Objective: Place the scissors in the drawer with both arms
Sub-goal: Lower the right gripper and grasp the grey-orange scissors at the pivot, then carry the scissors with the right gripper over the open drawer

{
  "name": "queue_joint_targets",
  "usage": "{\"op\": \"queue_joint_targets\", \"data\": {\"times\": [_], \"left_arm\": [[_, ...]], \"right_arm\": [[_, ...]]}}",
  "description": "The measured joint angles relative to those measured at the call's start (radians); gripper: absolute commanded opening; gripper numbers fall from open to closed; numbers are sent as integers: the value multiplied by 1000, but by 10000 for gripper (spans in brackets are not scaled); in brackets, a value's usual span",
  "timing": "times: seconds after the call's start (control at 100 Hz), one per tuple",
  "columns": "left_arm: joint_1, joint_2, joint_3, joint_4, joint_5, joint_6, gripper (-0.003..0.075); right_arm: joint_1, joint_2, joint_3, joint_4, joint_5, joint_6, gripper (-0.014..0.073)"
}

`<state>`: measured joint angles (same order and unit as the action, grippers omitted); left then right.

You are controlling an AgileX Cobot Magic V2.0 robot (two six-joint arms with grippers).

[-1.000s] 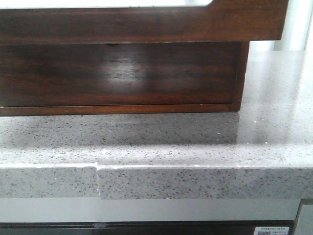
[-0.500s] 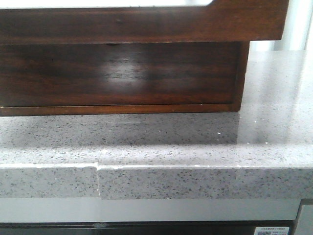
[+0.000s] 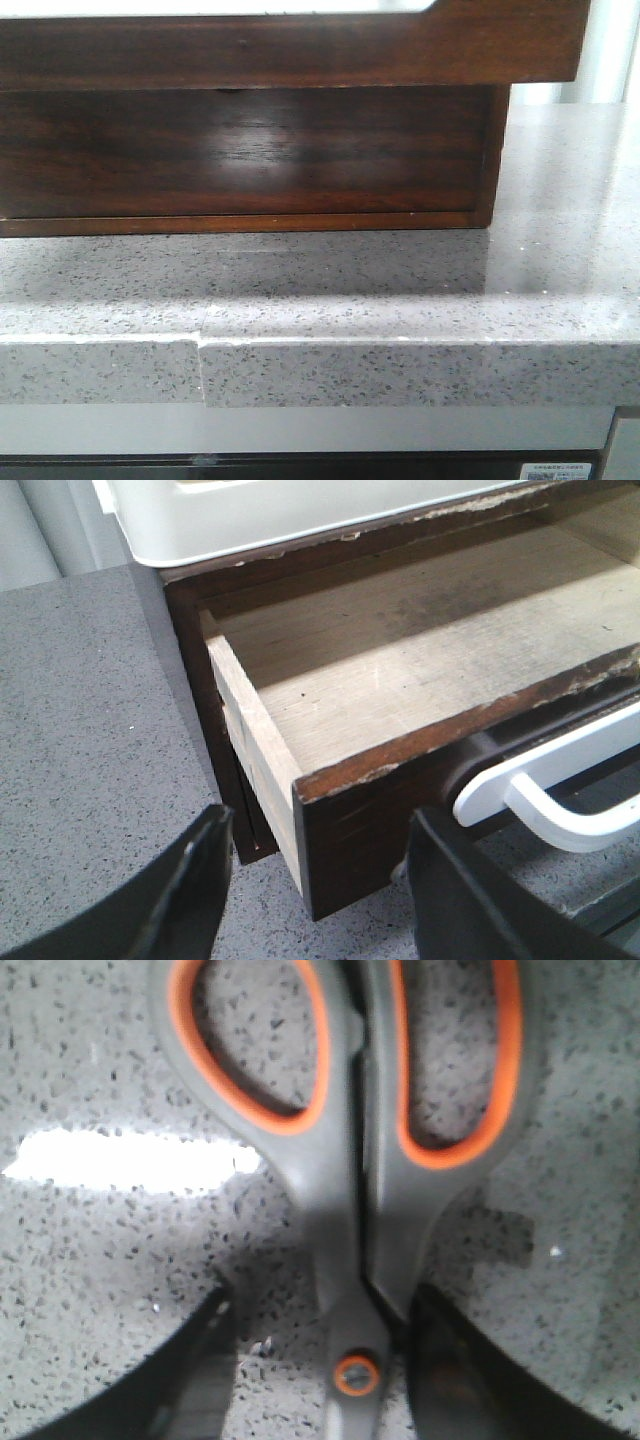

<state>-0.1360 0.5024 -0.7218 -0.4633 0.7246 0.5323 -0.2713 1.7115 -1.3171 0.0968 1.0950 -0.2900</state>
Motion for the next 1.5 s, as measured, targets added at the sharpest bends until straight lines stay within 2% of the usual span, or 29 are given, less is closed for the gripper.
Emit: {"op": "queue_joint_targets", "data": {"times": [0.21,0.31,0.59,0.79,1.14,1.5], "left_arm": [[0,0,0,0,0,0,365],[0,0,0,0,0,0,365],[0,0,0,0,0,0,365],[0,0,0,-2,0,0,365],[0,0,0,-2,0,0,365],[0,0,0,-2,0,0,365]], "right_arm": [[1,2,0,0,11,-4,64],[1,2,-4,0,13,-6,20],[9,-7,-73,0,69,-15,18],[64,-141,-168,2,89,-15,18],[281,-399,-372,12,28,-45,18],[656,-469,-385,94,-37,-333,18]]}}
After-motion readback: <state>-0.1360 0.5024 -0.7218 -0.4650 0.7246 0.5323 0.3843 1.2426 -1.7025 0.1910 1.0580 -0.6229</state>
